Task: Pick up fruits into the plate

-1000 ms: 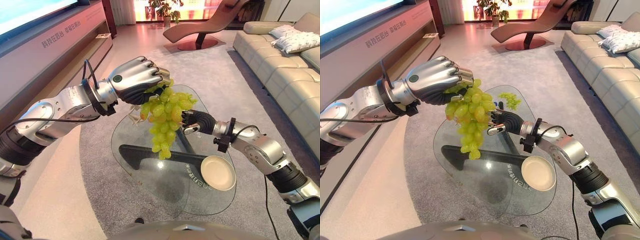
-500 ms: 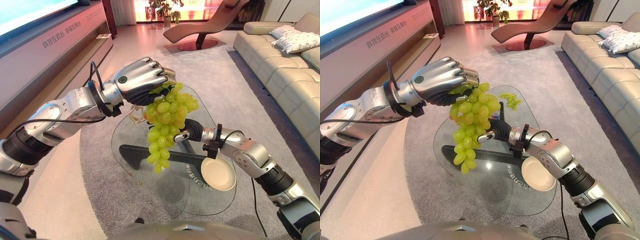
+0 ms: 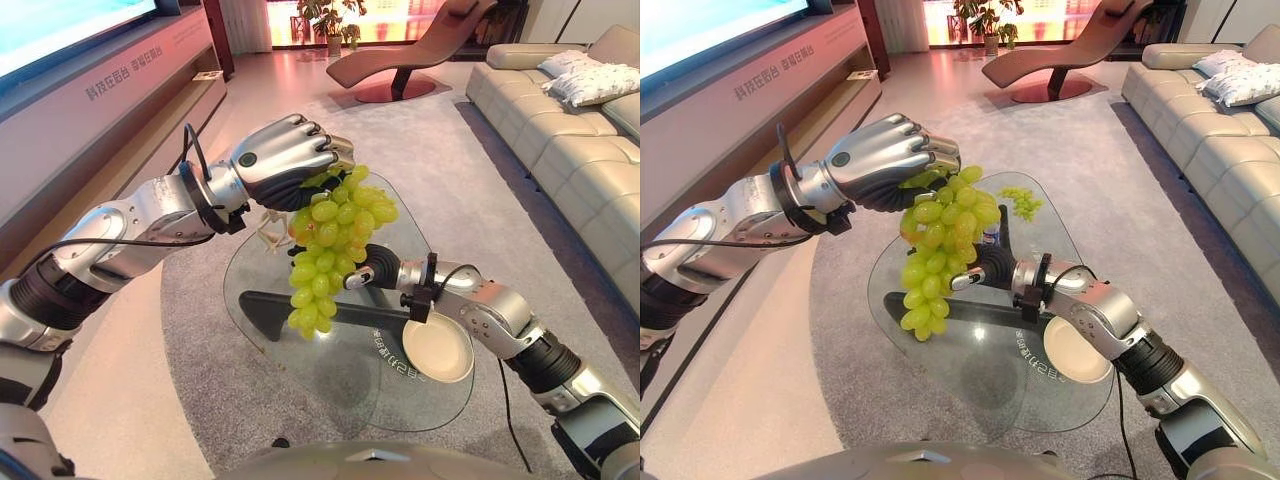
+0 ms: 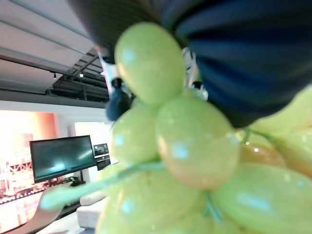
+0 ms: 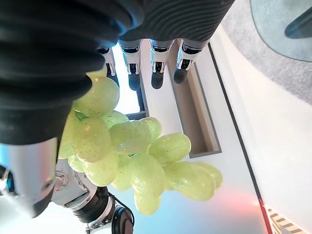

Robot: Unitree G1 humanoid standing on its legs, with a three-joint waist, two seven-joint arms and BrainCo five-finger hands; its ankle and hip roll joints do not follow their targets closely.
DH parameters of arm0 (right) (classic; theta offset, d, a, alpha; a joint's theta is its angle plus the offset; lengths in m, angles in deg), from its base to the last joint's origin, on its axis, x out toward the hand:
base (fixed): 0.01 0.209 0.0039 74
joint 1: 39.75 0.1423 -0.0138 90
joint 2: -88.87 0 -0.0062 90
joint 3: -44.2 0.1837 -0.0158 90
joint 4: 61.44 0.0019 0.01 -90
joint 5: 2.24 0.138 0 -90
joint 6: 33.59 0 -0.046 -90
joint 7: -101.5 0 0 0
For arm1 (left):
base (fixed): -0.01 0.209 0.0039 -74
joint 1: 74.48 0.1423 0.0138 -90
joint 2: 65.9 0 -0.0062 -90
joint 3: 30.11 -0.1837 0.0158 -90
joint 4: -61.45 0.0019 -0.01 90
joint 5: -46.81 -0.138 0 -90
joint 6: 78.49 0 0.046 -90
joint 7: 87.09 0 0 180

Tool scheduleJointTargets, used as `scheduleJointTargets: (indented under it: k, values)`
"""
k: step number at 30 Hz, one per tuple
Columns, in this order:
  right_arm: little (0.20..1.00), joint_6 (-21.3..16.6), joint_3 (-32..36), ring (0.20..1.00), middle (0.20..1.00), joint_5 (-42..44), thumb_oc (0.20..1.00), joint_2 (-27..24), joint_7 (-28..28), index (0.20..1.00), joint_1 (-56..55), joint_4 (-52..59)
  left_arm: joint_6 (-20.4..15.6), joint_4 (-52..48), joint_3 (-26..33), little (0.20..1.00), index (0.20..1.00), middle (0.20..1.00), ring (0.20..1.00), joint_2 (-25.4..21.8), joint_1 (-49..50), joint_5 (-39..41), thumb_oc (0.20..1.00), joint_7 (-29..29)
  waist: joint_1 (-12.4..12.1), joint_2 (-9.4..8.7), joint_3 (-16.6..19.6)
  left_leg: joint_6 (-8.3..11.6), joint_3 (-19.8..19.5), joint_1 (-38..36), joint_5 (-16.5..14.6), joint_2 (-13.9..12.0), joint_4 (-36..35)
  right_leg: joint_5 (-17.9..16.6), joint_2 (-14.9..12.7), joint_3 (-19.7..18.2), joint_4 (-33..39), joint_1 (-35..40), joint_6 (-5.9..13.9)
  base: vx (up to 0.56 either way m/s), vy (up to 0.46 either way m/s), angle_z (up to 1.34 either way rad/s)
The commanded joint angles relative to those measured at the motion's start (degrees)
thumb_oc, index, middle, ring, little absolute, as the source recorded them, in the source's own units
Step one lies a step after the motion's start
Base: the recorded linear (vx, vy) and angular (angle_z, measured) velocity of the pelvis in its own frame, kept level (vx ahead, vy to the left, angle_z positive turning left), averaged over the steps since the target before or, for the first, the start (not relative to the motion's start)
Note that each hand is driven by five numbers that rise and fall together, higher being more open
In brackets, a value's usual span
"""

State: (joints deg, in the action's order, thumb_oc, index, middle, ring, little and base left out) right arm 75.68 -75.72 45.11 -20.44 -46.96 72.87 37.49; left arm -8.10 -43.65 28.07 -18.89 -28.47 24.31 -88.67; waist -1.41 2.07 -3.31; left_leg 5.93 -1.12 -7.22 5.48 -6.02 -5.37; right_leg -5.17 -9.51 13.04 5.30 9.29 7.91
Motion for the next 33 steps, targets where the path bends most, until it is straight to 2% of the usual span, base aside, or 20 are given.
scheduleJointTargets:
  k: [1,33]
  values:
    - [0.2,-2.52,-0.13,0.2,0.2,3.24,0.2,1.8,-0.67,0.2,3.39,3.28,2.89,1.19,0.01,0.2,0.2,0.2,0.2,0.38,-10.14,1.1,0.2,-1.58,-0.99,-2.43,-0.75,-1.81,5.25,-4.22,-7.76,2.8,0.43,4.02,-0.25,-0.78,-0.3,1.85,0.58,0.0,0.0,0.0]
    - [0.2,-1.97,0.66,0.2,0.2,3.24,0.2,2.55,-0.76,0.2,2.67,2.42,2.35,1.27,0.36,0.2,0.2,0.2,0.2,0.81,-9.63,0.24,0.2,-0.98,-1.01,-2.22,-0.8,-1.72,5.23,-4.13,-7.63,2.84,0.37,3.73,-0.51,-0.52,-0.3,1.71,0.81,0.0,0.0,0.0]
